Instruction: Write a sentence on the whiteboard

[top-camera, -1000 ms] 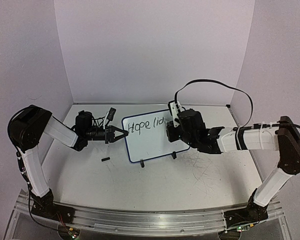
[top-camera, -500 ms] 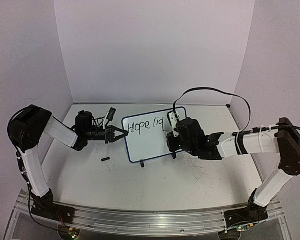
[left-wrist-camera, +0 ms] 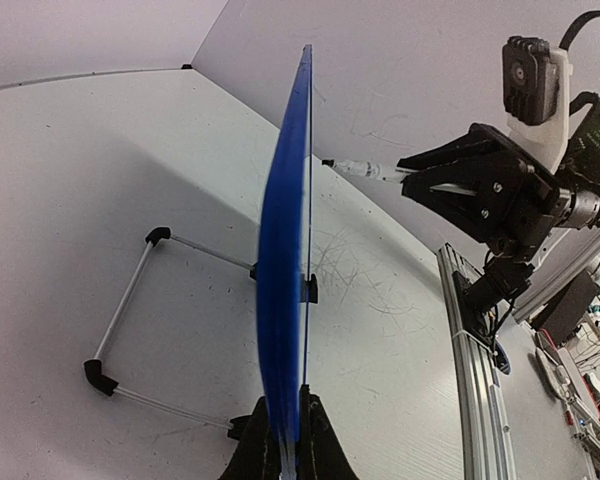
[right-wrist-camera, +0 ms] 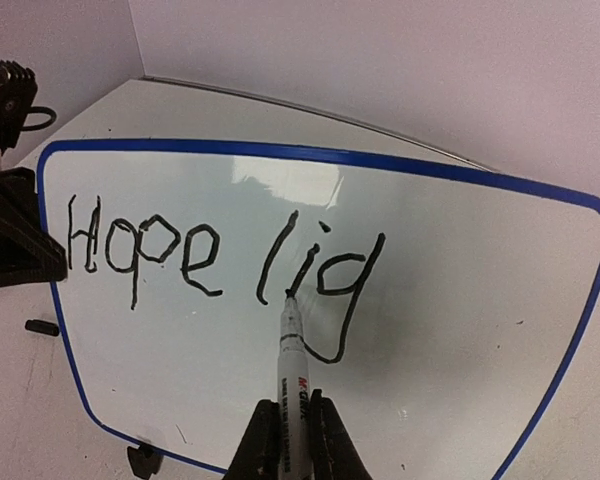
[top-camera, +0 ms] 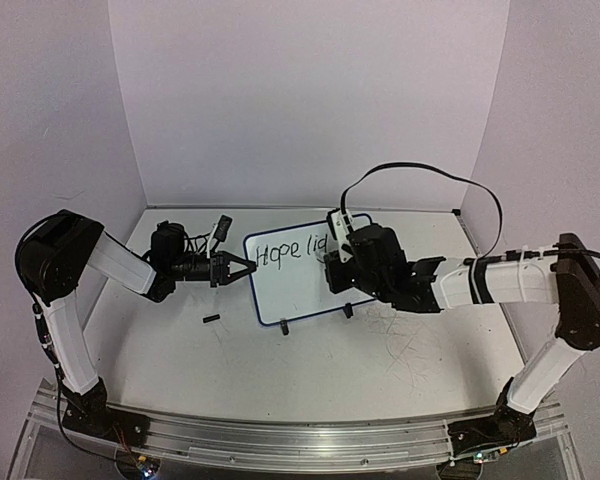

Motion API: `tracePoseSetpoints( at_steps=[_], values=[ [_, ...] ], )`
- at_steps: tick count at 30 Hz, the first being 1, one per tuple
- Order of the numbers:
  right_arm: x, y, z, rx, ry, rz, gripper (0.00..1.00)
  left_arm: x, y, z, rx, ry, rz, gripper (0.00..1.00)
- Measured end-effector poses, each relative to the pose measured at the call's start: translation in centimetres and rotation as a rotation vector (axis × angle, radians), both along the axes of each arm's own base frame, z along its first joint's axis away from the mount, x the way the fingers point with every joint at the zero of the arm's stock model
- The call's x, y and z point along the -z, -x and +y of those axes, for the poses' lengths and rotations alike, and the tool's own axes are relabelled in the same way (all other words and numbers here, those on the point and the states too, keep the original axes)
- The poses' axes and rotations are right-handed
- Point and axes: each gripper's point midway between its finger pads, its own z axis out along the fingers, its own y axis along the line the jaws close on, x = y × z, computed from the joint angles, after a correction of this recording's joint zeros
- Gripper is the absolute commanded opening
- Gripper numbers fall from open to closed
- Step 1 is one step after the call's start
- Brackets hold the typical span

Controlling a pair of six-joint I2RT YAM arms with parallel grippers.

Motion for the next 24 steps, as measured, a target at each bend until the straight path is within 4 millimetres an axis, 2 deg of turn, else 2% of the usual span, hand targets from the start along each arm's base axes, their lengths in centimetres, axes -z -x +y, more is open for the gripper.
tracePoseSetpoints(
  at_steps=[2,5,10,18,24],
  values=[
    [-0.9,0.2,-0.5,0.002,-0.007,-0.019,0.00,0.0,0.0,0.0,0.000,0.000,-0.001,0.00],
    [-2.2,0.7,-2.4,0.006,-0.018,-0.043,0.00,0.0,0.0,0.0,0.001,-0.001,-0.006,0.00],
    [-3.5,-0.4,-4.6,0.024,-0.014,-0.081,0.00,0.0,0.0,0.0,0.002,-0.001,-0.007,0.00],
    [-2.9,0.4,-3.7,-0.057,0.003,-0.081,0.00,-0.1,0.1,-0.1,-0.001,-0.005,-0.012,0.00],
    [-2.4,0.7,-3.8,-0.072,0.028,-0.088,0.00,-0.1,0.1,-0.2,-0.001,-0.006,-0.012,0.00]
  ],
)
